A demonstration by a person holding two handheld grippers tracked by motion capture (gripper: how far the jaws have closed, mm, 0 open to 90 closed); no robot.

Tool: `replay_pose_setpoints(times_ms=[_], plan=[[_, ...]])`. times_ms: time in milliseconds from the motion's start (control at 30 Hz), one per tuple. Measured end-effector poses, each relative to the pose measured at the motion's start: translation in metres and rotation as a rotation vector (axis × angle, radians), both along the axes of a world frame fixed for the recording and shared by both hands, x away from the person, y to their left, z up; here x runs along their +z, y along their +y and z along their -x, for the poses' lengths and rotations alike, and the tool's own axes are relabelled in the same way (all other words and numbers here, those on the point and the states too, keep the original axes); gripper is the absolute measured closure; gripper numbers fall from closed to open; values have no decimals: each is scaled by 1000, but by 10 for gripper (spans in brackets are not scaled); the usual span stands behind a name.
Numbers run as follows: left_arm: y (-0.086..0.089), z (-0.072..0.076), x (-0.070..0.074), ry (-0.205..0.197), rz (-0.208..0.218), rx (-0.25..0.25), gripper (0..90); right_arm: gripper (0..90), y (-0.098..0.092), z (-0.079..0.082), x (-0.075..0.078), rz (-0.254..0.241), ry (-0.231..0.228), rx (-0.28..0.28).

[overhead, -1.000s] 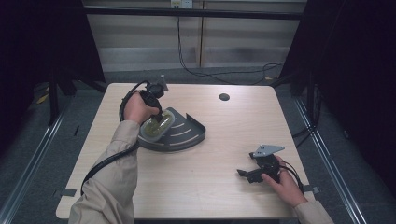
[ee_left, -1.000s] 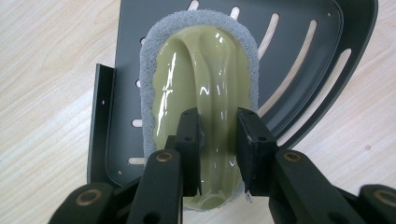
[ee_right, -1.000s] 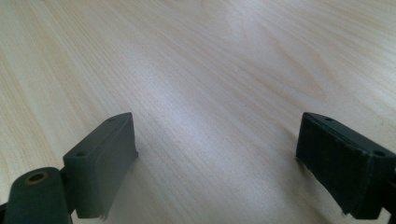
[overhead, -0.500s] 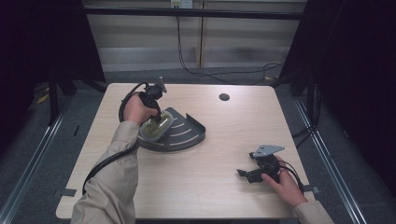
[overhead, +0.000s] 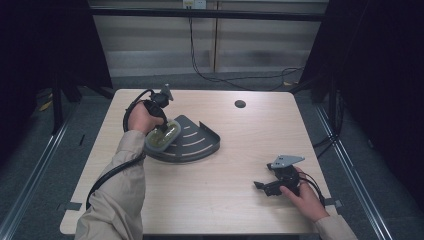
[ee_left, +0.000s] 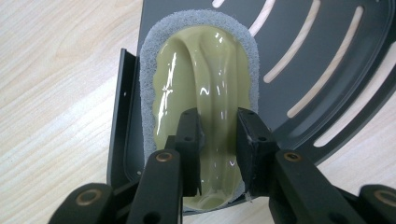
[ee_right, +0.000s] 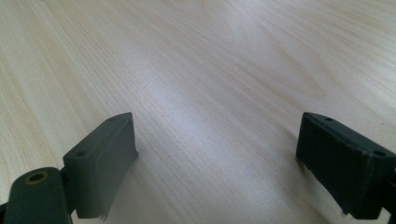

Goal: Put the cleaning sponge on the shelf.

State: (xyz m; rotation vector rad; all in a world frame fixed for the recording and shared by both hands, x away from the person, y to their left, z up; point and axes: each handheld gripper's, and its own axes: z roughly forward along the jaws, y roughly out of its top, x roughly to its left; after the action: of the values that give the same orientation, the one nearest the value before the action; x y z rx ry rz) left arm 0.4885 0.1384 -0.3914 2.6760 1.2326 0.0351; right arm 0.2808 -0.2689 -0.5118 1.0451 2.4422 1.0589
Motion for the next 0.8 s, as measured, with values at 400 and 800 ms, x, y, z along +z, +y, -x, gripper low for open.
replay_pose_setpoints(times_ms=[400,800], plan=[[7,-1,-7,-1,-11,2,720,115,0,0,0,0,0,0],[10,-3,-14,-9,-22,-6,719,115,0,0,0,0,0,0]])
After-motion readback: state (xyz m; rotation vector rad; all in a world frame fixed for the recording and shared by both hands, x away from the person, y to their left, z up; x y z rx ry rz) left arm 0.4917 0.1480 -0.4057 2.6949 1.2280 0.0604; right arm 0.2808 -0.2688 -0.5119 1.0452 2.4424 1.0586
